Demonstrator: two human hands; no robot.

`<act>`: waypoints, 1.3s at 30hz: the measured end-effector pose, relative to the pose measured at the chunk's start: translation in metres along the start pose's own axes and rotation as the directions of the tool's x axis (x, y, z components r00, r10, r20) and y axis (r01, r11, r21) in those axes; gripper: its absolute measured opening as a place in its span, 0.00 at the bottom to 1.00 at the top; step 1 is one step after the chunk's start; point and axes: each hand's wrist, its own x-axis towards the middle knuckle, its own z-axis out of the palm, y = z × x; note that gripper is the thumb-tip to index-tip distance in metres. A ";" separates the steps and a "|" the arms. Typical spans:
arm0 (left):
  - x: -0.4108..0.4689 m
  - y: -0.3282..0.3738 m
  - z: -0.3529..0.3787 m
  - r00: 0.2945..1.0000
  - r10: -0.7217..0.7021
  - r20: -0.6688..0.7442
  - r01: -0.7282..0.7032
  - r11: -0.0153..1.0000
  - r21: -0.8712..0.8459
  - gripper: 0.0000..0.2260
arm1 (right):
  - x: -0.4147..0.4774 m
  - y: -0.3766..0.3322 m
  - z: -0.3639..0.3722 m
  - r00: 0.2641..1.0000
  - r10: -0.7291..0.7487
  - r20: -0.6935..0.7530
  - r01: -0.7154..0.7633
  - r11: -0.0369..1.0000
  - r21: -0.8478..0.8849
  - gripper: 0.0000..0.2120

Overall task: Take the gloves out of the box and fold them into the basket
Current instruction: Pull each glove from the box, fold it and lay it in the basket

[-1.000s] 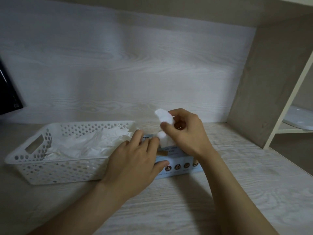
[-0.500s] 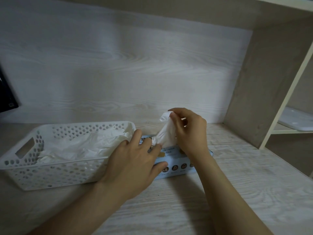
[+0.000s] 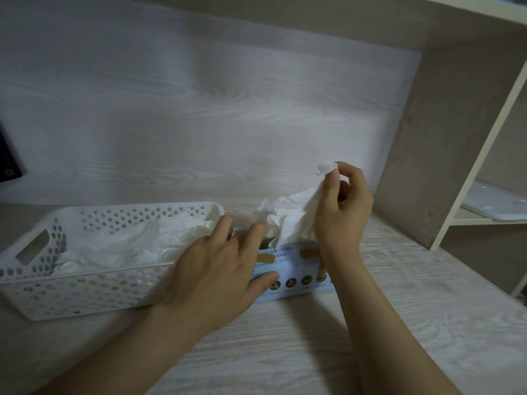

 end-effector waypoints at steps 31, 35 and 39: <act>0.004 -0.013 -0.005 0.991 -0.089 -0.104 0.053 0.948 -0.315 0.23 | -0.020 -0.044 0.003 0.892 0.238 0.385 -0.363 0.883 0.296 0.16; 0.004 -0.013 -0.013 0.979 -0.166 -0.118 0.117 0.932 -0.342 0.23 | -0.022 -0.047 0.007 0.812 0.224 0.538 -0.456 0.819 0.347 0.13; 0.003 -0.018 -0.014 0.952 -0.235 -0.194 0.158 0.925 -0.346 0.07 | -0.024 -0.049 0.009 0.739 0.223 0.635 -0.538 0.763 0.358 0.15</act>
